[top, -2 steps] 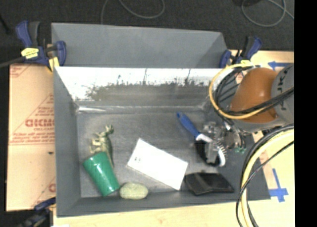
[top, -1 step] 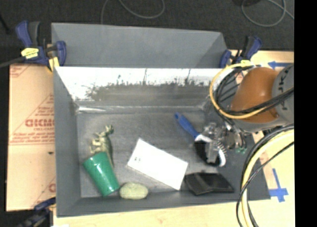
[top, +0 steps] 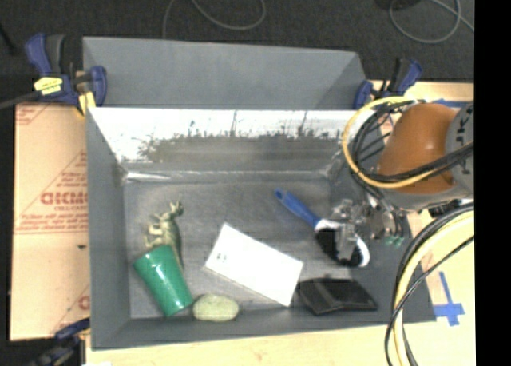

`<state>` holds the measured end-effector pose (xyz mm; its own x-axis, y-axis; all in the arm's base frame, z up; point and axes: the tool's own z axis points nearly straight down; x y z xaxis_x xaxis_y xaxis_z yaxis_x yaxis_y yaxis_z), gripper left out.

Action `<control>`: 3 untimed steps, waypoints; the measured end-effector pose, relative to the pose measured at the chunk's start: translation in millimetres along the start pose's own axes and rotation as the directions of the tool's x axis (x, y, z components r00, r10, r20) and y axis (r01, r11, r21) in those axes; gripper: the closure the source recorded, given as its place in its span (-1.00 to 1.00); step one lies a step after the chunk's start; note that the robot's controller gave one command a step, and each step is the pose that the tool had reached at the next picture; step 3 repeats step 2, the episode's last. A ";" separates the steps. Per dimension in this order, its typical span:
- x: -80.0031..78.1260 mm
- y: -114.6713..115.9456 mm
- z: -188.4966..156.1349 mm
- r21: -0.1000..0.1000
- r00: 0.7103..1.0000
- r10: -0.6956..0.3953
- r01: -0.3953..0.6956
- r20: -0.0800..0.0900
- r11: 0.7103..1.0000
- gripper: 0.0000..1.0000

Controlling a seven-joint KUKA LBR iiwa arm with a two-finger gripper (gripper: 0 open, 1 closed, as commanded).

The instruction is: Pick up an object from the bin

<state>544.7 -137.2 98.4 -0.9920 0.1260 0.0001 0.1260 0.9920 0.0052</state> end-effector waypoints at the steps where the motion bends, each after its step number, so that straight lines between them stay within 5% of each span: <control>1: -0.4 -1.4 -21.0 0.003 1.000 0.000 0.000 -0.001 1.000 1.00; 3: -0.7 -2.3 -40.7 0.004 1.000 0.001 -0.001 0.000 1.000 1.00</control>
Offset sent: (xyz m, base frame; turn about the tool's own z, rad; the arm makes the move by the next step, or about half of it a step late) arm -0.0001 -0.0001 0.0162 0.0000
